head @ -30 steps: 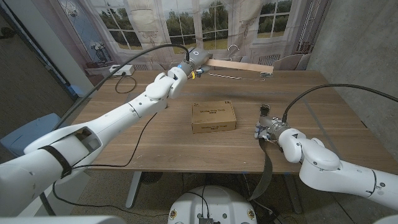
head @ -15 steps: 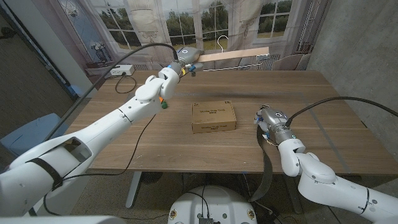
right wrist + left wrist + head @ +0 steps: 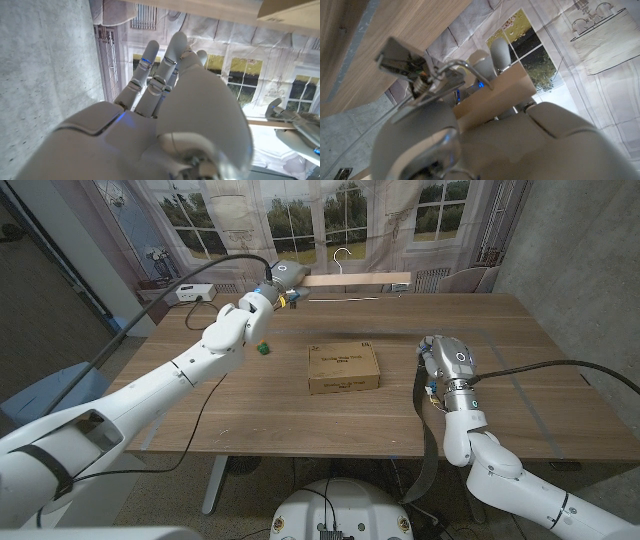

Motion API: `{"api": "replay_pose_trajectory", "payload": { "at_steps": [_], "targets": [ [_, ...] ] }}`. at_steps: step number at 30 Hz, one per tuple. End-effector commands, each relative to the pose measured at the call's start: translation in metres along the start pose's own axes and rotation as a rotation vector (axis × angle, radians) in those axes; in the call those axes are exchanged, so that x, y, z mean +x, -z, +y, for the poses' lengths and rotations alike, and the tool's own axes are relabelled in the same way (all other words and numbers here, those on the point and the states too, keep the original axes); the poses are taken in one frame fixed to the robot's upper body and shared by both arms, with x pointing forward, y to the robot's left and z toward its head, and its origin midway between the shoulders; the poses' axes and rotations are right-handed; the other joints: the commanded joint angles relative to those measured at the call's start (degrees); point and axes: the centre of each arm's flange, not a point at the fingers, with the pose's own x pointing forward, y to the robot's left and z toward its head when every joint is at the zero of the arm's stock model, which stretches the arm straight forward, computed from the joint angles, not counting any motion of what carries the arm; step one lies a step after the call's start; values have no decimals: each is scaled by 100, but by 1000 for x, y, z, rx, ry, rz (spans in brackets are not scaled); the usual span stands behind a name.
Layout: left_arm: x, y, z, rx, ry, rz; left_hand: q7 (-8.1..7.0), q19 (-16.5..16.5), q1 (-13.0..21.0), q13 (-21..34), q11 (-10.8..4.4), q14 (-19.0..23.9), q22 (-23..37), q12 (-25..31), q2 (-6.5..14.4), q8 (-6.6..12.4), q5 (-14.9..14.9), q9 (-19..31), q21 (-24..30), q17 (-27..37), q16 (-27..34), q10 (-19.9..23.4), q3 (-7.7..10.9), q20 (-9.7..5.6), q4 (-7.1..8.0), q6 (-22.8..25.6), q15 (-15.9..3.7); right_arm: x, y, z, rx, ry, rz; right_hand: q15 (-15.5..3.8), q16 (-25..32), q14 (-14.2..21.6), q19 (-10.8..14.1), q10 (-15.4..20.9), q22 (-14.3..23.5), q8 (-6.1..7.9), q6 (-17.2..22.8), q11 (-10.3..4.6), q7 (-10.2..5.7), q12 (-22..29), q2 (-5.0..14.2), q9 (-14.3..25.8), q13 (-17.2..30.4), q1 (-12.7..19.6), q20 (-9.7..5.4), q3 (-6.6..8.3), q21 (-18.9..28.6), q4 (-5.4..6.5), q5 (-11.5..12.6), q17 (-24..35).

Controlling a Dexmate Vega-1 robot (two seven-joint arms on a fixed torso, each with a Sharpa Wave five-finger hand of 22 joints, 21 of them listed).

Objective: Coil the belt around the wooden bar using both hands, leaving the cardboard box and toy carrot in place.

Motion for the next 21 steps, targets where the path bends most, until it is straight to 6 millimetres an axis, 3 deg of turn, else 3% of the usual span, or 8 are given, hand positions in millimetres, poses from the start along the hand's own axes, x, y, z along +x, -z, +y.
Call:
{"api": "replay_pose_trajectory", "payload": {
  "at_steps": [1, 11, 13, 14, 15, 16, 17, 21],
  "targets": [
    [-2, 2, -6, 88, 37, 4, 41, -25, -65, 8, -87, -7, 8, 33, -5, 28, -3, 13, 26, 1, 8, -82, 39, -441, -2, 38, 4, 5, 7, -3, 37, 155, 26, -41, -18, 59, -13, 600, -2, 18, 54, -362, 3, 132, -8, 4, 279, 5, -589, -41, 38, 8, 67, 43],
    [11, -6, -7, 96, 38, -10, 35, -26, -84, 8, -88, 9, 0, 35, -6, 50, -8, -1, 30, 8, 26, -76, 52, -439, -5, 43, 5, 10, 10, -7, 85, 84, 36, -27, -173, -69, -276, 478, -65, -55, -16, -372, -110, 51, 87, -2, 305, -24, -582, -88, 90, 98, 121, 160],
    [13, -7, -6, 84, 38, -13, 27, -28, -89, 7, -87, 0, -2, 38, -6, 57, -10, 7, 30, -1, 19, -67, 55, -441, -6, 31, 4, 10, 9, -10, 101, 49, 33, 41, -782, -341, -249, 443, -203, -82, -180, -161, -96, -183, 258, -40, -26, -255, -121, -74, 317, 311, 2, -256],
    [15, -7, -6, 74, 36, -14, 35, -29, -91, 8, -67, -1, -1, 38, -6, 58, -10, 3, 31, -1, 20, -67, 56, -440, -6, 35, 4, 10, 8, -11, 90, 41, 32, 53, -979, -526, -268, 346, -238, -136, -294, -137, -131, -263, 282, -68, -91, -313, -86, -60, 350, 354, -36, -387],
    [16, -7, -4, 60, 34, -13, 38, -27, -95, 8, -80, -13, -3, 36, -6, 59, -11, -6, 32, -16, 7, -73, 58, -442, -6, 37, 5, 10, 7, -13, 82, 34, 28, 81, -1309, -828, -360, 143, -304, -281, -482, -56, -169, -420, 302, -162, -214, -500, 32, -58, 386, 481, -117, -628],
    [17, -7, -3, 36, 31, -12, 38, -29, -96, 8, -85, -10, 0, 36, -6, 61, -11, -8, 34, -13, 11, -73, 59, -442, -7, 39, 5, 11, 7, -14, 89, 28, 26, 97, -1683, -1148, -527, -388, -433, -864, -1105, 37, -302, -786, 318, -500, -459, -897, 143, -50, 407, 747, -238, -926],
    [18, -6, -2, 2, 31, -10, 38, -28, -96, 8, -90, -4, -4, 38, -4, 64, -11, -10, 32, -10, 15, -67, 61, -440, -7, 45, 4, 11, 7, -15, 96, 23, 25, 160, -1952, -1421, -737, -690, -493, -1226, -1410, -24, -378, -1015, 324, -734, -606, -1014, 205, 24, 357, 830, -307, -1156],
    [19, 4, 4, -194, 42, 2, 34, -23, -106, 8, -66, -7, -17, 45, 1, 87, -15, 12, 28, -15, 16, -47, 71, -437, -11, 19, 2, 15, 11, -18, 151, -26, 12, 399, -2505, -2120, -1064, -1413, -561, -1783, -1569, 136, -337, -1614, 322, -1170, -915, -1768, 315, 100, 199, 1337, -556, -1706]
  ]
}}
